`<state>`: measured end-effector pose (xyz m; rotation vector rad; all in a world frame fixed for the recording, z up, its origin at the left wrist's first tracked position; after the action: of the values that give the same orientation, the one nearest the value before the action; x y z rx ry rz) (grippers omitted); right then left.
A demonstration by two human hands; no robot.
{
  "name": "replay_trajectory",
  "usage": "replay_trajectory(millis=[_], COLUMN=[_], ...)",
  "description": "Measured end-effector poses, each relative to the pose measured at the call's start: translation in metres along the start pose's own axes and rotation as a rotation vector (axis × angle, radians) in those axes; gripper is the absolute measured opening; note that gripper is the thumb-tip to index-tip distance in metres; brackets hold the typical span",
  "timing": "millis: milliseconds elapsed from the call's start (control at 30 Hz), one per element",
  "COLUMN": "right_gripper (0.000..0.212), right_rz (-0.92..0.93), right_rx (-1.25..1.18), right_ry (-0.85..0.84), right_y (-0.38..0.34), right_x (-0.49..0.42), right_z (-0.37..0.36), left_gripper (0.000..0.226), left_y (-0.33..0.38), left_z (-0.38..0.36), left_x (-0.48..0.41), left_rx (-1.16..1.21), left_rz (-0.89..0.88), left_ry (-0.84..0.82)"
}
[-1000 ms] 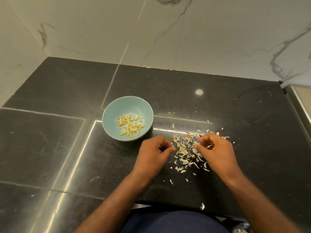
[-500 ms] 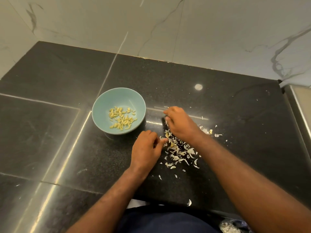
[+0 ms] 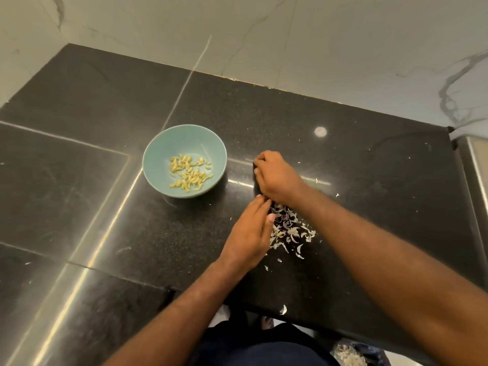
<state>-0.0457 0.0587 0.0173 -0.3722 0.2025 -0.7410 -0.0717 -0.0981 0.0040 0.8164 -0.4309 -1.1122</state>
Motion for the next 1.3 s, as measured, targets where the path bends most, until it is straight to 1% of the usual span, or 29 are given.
replay_trajectory(millis=[33,67,133,167,200,267,300,367,400,467,500,567,600,633,667,700,733,767,800,833,867,933,967,1033,1100,1133,1200,1233,1300], right_gripper=[0.028,0.027,0.028,0.029,0.029,0.031,0.036,0.051,0.058,0.069,0.075,0.085,0.085,0.079,0.072,0.066,0.063,0.062,0.062,0.063,0.064,0.066,0.067,0.068,0.076,0.085,0.108,0.115,0.114], right_rz=[0.024,0.058,0.105,0.079,0.007,-0.183,-0.279,-0.414,-0.421,-0.365,-0.325,-0.194,-0.133,-0.107,-0.121,-0.167,-0.228,-0.297,-0.346,-0.351,-0.313,-0.175,-0.092,0.035,0.062,0.067,0.148,0.212,0.300], right_rx=[0.007,-0.025,-0.107,-0.138,-0.166,-0.181,-0.168,-0.108,-0.075,-0.054,-0.069,-0.156,-0.228,-0.318,-0.402,-0.446,-0.423,-0.343,-0.235,-0.128,-0.055,-0.054,-0.089,-0.166,-0.216,-0.202,-0.029,0.064,0.143], right_ry=[-0.005,-0.010,-0.038,-0.013,0.050,0.217,0.256,0.211,0.181,0.154,0.143,0.105,0.085,0.066,0.075,0.129,0.211,0.273,0.281,0.255,0.206,0.104,0.062,0.005,-0.018,-0.031,-0.053,-0.035,0.028], right_y=[-0.005,-0.007,-0.002,0.005,0.018,0.055,0.075,0.101,0.105,0.090,0.075,0.045,0.033,0.029,0.031,0.041,0.055,0.071,0.085,0.094,0.096,0.079,0.068,0.050,0.044,0.042,0.033,0.027,0.015], right_x=[0.018,0.039,0.075,0.087,0.094,0.102,0.108,0.121,0.128,0.134,0.135,0.141,0.145,0.150,0.150,0.143,0.132,0.120,0.109,0.099,0.093,0.101,0.113,0.144,0.176,0.192,0.218,0.226,0.225], right_z=[0.000,0.001,0.009,0.018,0.030,0.056,0.063,0.058,0.047,0.023,0.013,-0.001,-0.005,-0.009,-0.006,-0.002,0.003,0.010,0.016,0.020,0.019,0.009,0.004,0.001,0.004,0.006,0.002,-0.003,-0.017], left_gripper=[0.043,0.040,0.041,0.044,0.048,0.059,0.066,0.080,0.085,0.087,0.084,0.072,0.067,0.064,0.061,0.061,0.063,0.067,0.071,0.073,0.073,0.067,0.064,0.061,0.055,0.052,0.053,0.058,0.067], left_y=[-0.002,-0.007,-0.027,-0.038,-0.047,-0.055,-0.053,-0.038,-0.027,-0.007,0.003,0.020,0.026,0.028,0.024,0.016,0.006,-0.003,-0.010,-0.013,-0.013,-0.004,0.001,0.005,-0.005,-0.012,-0.023,-0.027,-0.029], left_z=[0.008,0.019,0.041,0.049,0.055,0.053,0.047,0.029,0.016,-0.012,-0.024,-0.036,-0.035,-0.030,-0.023,-0.014,-0.007,0.001,0.007,0.009,0.007,0.000,-0.001,0.005,0.019,0.025,0.034,0.035,0.033], left_x=[0.005,0.011,0.024,0.027,0.028,0.023,0.019,0.012,0.011,0.012,0.013,0.016,0.019,0.020,0.020,0.016,0.011,0.004,-0.001,-0.005,-0.007,-0.005,-0.003,0.001,0.008,0.014,0.033,0.044,0.058], left_rx=[0.061,0.074,0.018,-0.028,-0.089,-0.235,-0.299,-0.356,-0.369,-0.340,-0.270,-0.013,0.110,0.184,0.206,0.185,0.139,0.086,0.033,-0.008,-0.036,-0.031,0.017,0.142,0.276,0.321,0.308,0.276,0.239], left_rz=[0.003,0.017,0.090,0.133,0.183,0.279,0.282,0.225,0.187,0.105,0.071,0.047,0.048,0.053,0.075,0.112,0.144,0.155,0.147,0.124,0.093,0.042,0.042,0.087,0.163,0.180,0.167,0.163,0.159], left_ry=[0.082,0.203,0.426,0.468,0.451,0.327,0.273,0.200,0.160,0.074,0.045,0.027,0.052,0.100,0.151,0.188,0.203,0.191,0.155,0.107,0.054,0.003,0.031,0.187,0.379,0.435,0.449,0.430,0.413])
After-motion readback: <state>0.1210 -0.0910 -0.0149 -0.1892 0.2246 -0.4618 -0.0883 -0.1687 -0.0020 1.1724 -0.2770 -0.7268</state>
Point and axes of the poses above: each hand's wrist, its own x-axis away from the middle knuckle, its own z-axis out of the back of the hand, y = z × x, the point moved 3 cm from there along -x, towards the middle knuckle, and after that the axes turned 11 degrees about y, right-handed, at the moved point
